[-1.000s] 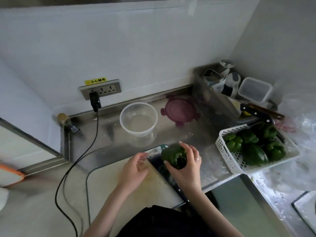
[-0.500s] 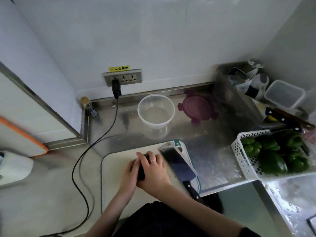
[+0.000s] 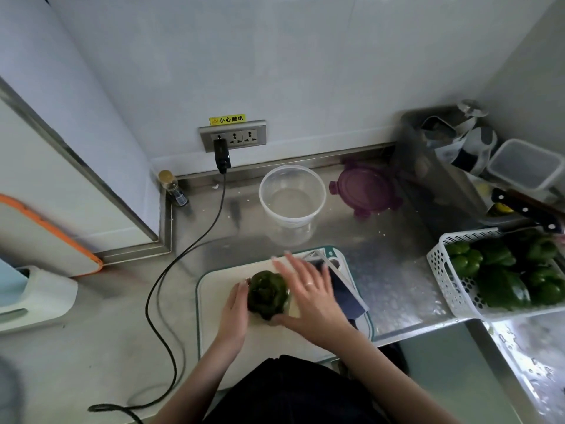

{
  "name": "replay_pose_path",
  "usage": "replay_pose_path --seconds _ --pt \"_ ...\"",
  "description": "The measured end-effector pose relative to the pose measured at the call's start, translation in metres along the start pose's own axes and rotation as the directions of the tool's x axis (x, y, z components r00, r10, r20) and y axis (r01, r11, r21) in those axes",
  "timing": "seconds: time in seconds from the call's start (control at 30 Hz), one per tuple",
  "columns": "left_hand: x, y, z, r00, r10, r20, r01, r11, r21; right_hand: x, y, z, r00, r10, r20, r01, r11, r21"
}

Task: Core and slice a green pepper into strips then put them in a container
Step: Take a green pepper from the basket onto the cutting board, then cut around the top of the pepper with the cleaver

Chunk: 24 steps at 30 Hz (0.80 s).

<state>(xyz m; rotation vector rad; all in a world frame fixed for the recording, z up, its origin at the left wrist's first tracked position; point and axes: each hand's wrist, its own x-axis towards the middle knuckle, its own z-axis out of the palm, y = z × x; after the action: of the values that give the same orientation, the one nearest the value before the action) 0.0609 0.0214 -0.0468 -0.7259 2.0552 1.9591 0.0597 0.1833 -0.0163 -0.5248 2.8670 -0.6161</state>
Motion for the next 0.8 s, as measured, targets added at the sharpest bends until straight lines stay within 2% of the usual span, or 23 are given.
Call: replay_pose_path --seconds 0.03,0.1,0.17,0.23,0.37,0.43,0.47,0.57,0.63,0.7,0.77,0.8 --pt "0.000 -0.001 -0.004 1.000 -0.009 0.018 0.009 1.000 -0.018 -0.015 0.012 0.002 0.989 0.110 -0.104 -0.107 0.994 0.034" --pt "-0.002 -0.002 -0.012 0.996 0.014 0.087 -0.017 0.999 0.043 -0.046 0.037 0.011 0.898 0.379 -0.225 -0.363 0.925 0.110" --pt "-0.006 -0.002 -0.018 0.983 0.041 0.179 -0.066 0.989 0.135 -0.069 0.053 0.020 0.812 0.550 -0.195 -0.540 0.835 0.109" --pt "-0.010 -0.004 -0.020 0.967 0.058 0.248 -0.117 0.966 0.229 -0.082 0.057 0.026 0.788 0.605 -0.113 -0.606 0.795 0.027" --pt "-0.010 -0.007 -0.021 0.930 0.116 0.350 -0.268 0.863 0.428 -0.081 0.053 0.037 0.767 0.641 -0.038 -0.640 0.758 -0.121" --pt "-0.010 -0.007 -0.022 0.915 0.155 0.373 -0.331 0.817 0.472 -0.078 0.053 0.045 0.761 0.643 -0.089 -0.647 0.741 -0.180" --pt "-0.009 -0.009 -0.022 0.911 0.166 0.377 -0.344 0.808 0.478 -0.077 0.051 0.043 0.769 0.636 -0.069 -0.633 0.741 -0.222" --pt "-0.006 -0.013 -0.020 0.921 0.158 0.357 -0.318 0.833 0.452 -0.078 0.054 0.040 0.835 0.549 0.042 -0.499 0.787 -0.363" --pt "-0.003 -0.015 -0.017 0.926 0.168 0.338 -0.314 0.839 0.444 -0.077 0.055 0.036 0.822 0.561 0.098 -0.498 0.792 -0.354" --pt "-0.001 -0.015 -0.017 0.931 0.181 0.316 -0.317 0.832 0.456 -0.080 0.060 0.044 0.807 0.585 0.077 -0.516 0.764 -0.388" --pt "0.000 -0.013 -0.017 0.929 0.200 0.310 -0.333 0.817 0.470 -0.078 0.057 0.041 0.844 0.528 0.093 -0.449 0.791 -0.416" --pt "0.001 -0.012 -0.017 0.928 0.205 0.312 -0.339 0.813 0.474 -0.076 0.054 0.037 0.869 0.487 0.082 -0.429 0.826 -0.367"
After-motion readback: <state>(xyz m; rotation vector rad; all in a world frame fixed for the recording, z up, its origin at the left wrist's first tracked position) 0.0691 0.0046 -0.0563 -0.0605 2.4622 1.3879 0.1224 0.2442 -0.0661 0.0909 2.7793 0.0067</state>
